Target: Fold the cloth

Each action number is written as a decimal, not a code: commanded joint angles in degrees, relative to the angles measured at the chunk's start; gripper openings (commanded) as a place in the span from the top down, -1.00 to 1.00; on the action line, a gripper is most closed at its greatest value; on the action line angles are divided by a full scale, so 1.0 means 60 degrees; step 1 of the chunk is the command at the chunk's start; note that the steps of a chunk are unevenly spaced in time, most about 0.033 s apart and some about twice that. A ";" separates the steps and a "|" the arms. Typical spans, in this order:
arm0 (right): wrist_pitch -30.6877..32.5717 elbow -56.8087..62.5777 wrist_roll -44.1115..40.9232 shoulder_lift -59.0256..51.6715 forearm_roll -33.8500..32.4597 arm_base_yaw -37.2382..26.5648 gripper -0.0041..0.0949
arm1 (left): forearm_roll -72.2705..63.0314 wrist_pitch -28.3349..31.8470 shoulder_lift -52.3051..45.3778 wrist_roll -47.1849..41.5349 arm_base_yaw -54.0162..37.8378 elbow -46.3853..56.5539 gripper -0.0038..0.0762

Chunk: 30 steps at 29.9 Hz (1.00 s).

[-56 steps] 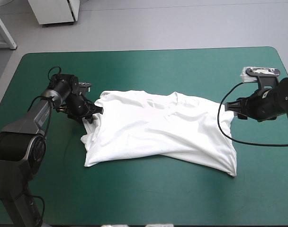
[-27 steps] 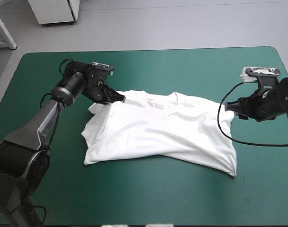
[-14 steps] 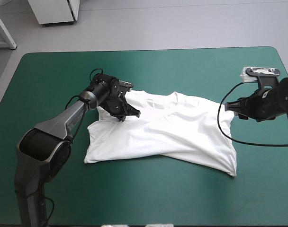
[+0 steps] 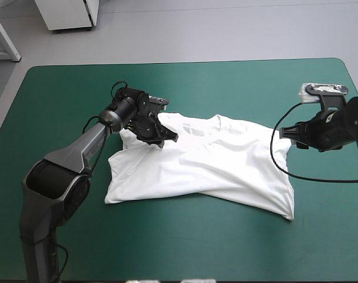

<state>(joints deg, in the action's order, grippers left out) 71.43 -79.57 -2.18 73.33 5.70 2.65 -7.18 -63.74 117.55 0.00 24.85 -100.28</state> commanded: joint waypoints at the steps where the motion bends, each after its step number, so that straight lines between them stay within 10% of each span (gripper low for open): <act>1: 0.0027 -0.0305 0.0015 -0.0268 0.0000 -0.0046 -0.01 | -0.0274 -0.0136 -0.0957 0.0139 0.0040 -0.0878 -0.23; 13: 0.0027 -0.0305 0.0015 -0.0268 0.0000 -0.0046 -0.01 | 0.1098 -0.1666 -0.2636 -0.0392 0.0040 -0.1000 -0.28; 30: 0.0027 -0.0305 0.0167 -0.0268 -0.0042 -0.0046 -0.01 | 0.1298 -0.1048 -0.6515 -0.2750 0.0040 0.5115 -0.28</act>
<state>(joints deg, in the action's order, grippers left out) 71.43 -79.57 -1.73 73.33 5.70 2.65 1.42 -70.84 82.34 -13.46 24.85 -71.39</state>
